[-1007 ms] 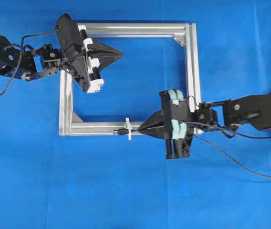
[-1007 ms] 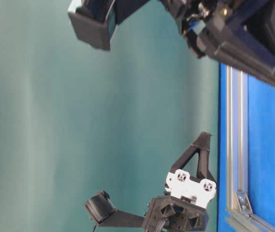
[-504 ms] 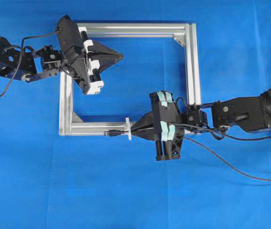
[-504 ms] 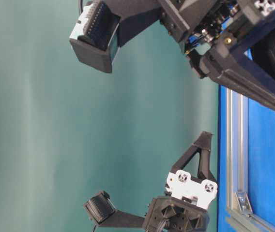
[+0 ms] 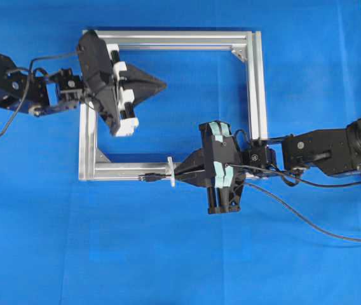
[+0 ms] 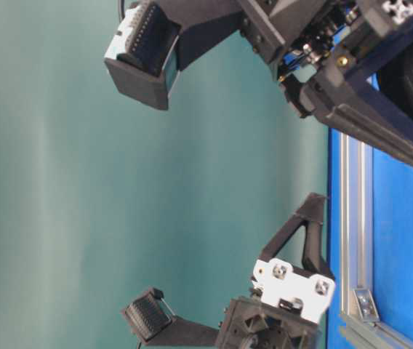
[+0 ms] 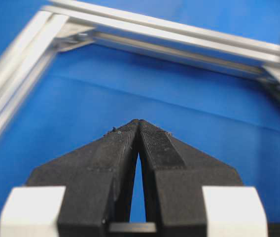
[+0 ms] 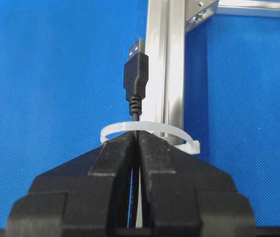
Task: Insert the wire through the string loop located in the center.
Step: 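Move the open left gripper to the plug emerging past the loop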
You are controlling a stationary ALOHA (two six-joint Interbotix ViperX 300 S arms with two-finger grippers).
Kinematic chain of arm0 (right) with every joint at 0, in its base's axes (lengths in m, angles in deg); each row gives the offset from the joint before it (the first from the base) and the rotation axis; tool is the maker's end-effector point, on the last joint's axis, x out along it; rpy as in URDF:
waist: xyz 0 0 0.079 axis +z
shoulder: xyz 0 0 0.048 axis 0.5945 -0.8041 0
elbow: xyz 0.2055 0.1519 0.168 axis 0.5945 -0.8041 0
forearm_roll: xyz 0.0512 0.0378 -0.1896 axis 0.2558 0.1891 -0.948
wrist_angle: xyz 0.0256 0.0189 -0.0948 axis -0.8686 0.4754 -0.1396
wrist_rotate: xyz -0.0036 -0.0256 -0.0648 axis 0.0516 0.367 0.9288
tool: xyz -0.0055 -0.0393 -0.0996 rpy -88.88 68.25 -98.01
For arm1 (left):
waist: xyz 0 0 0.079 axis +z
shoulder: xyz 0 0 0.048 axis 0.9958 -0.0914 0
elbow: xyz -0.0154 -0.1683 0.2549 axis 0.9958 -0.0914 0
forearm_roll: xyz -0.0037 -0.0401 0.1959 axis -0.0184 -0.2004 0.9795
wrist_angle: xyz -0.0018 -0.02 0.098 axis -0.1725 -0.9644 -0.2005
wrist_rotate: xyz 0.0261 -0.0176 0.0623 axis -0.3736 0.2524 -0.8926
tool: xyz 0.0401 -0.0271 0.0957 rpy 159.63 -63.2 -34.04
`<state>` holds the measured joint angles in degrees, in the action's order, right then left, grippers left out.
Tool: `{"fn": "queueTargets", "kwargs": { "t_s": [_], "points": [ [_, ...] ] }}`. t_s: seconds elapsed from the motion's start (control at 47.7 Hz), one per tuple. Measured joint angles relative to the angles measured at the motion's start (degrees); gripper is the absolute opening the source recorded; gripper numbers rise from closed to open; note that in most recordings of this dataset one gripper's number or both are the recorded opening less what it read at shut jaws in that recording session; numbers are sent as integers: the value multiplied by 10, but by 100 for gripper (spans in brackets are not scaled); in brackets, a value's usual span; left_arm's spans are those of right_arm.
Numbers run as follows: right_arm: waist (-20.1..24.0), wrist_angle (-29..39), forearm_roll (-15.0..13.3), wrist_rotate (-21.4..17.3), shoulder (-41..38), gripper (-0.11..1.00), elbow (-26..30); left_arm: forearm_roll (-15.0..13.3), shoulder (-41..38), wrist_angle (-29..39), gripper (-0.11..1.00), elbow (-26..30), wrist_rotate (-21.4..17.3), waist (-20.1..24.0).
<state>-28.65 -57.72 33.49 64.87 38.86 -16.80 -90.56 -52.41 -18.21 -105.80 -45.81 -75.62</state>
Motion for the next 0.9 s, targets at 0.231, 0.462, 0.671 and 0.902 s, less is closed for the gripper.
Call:
{"fn": "queueTargets", "kwargs": {
  "t_s": [0.231,0.462,0.671,0.902],
  "points": [
    [0,1,0,0,-1,-1,0,0,0,0,0,0,0,-71],
    [0,0,0,0,0,-1,-1,1,-1,0,0,-6,0,-146],
    [0,0,0,1,-1,-1,-1,0,0,0,0,-13,0,-185],
    [1,0,0,0,0,-1,-1,0,0,5,1,-11,0,-190]
  ]
}}
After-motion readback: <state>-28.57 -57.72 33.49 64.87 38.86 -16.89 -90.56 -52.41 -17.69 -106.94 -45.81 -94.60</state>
